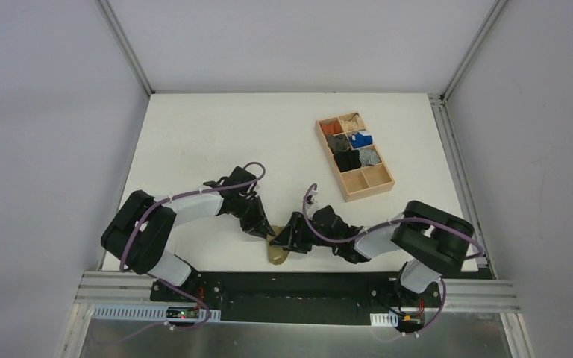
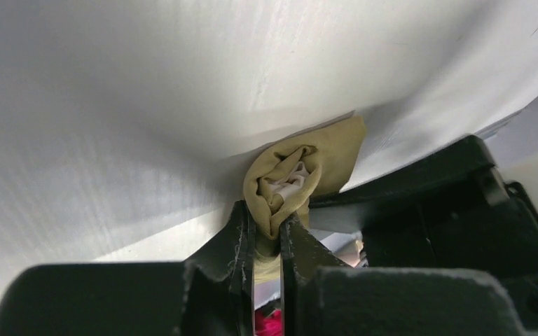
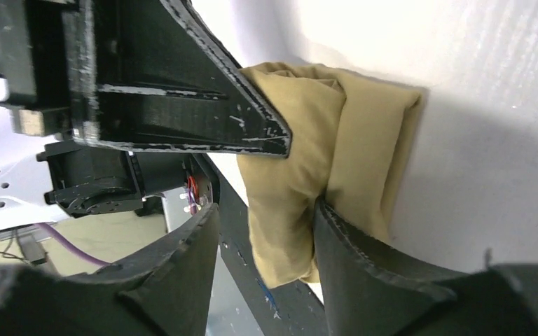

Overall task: Roll the underwear
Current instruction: Roll the underwear to the center of the board.

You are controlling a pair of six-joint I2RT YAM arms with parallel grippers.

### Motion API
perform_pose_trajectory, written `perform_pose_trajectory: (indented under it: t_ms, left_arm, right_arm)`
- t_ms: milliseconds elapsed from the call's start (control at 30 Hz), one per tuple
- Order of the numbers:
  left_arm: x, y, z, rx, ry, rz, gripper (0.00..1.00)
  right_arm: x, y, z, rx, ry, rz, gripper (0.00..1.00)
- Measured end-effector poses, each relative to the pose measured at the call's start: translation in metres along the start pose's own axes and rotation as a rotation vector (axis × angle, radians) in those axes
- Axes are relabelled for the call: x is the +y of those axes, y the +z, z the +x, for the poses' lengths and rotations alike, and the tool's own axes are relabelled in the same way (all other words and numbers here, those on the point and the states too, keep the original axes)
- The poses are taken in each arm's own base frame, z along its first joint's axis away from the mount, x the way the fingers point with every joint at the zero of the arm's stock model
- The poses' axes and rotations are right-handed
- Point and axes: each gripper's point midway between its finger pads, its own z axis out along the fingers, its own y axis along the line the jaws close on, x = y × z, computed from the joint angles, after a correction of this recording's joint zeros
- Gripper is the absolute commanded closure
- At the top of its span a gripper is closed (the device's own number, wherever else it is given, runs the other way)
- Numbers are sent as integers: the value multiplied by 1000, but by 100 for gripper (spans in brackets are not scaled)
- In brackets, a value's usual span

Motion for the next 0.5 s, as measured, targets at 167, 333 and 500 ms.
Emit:
perform_pose_trajectory:
  t_ms: [167, 333, 500]
  left_arm:
    - [6, -12, -3, -110, -39, -1, 100]
    - [18, -22, -3, -204, -107, -8, 100]
    - [23, -24, -1, -227, -169, -38, 100]
  right_arm:
    - [14, -15, -16, -24, -119, 142, 37]
    - [49, -34, -47, -103, -316, 264, 37]
    - [69, -39, -43, -123, -539, 406, 36]
